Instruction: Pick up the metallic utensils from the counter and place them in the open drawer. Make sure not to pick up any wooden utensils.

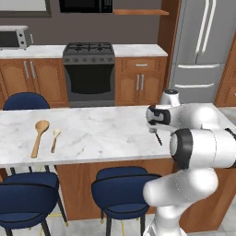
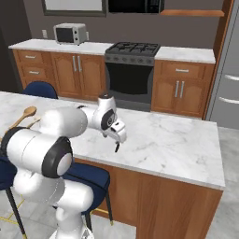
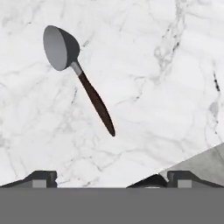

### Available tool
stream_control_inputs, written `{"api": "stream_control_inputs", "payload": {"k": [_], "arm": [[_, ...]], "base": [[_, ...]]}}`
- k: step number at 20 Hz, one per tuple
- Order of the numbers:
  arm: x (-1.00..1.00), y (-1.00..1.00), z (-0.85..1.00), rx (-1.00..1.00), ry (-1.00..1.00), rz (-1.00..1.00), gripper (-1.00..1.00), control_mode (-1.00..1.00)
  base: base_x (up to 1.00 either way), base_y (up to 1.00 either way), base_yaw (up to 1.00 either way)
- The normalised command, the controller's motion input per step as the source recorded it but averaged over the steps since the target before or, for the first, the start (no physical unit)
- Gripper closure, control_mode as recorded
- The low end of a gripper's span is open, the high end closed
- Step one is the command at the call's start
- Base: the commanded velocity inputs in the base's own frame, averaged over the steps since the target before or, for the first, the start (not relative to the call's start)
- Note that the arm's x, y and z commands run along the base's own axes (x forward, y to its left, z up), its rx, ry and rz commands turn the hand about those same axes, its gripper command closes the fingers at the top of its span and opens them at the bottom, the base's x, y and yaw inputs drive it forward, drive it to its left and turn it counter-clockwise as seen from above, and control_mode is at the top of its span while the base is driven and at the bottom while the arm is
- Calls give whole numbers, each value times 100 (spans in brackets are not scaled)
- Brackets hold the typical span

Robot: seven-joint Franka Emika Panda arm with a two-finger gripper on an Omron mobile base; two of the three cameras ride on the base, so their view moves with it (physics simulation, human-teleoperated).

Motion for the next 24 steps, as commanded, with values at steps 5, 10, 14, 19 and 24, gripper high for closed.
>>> {"api": "stream_control_inputs", "payload": {"k": [5, 10, 14, 19, 24], "arm": [[66, -28, -46, 6, 22, 41, -100, -100], [45, -12, -29, 0, 19, 18, -100, -100], [12, 0, -24, 0, 5, 0, -100, -100], [0, 6, -24, 0, 0, -3, -100, -100], [-1, 40, -34, 0, 0, -7, -100, -100]], "base": [[0, 0, 0], [0, 0, 0], [0, 0, 0], [0, 0, 0], [0, 0, 0]]}}
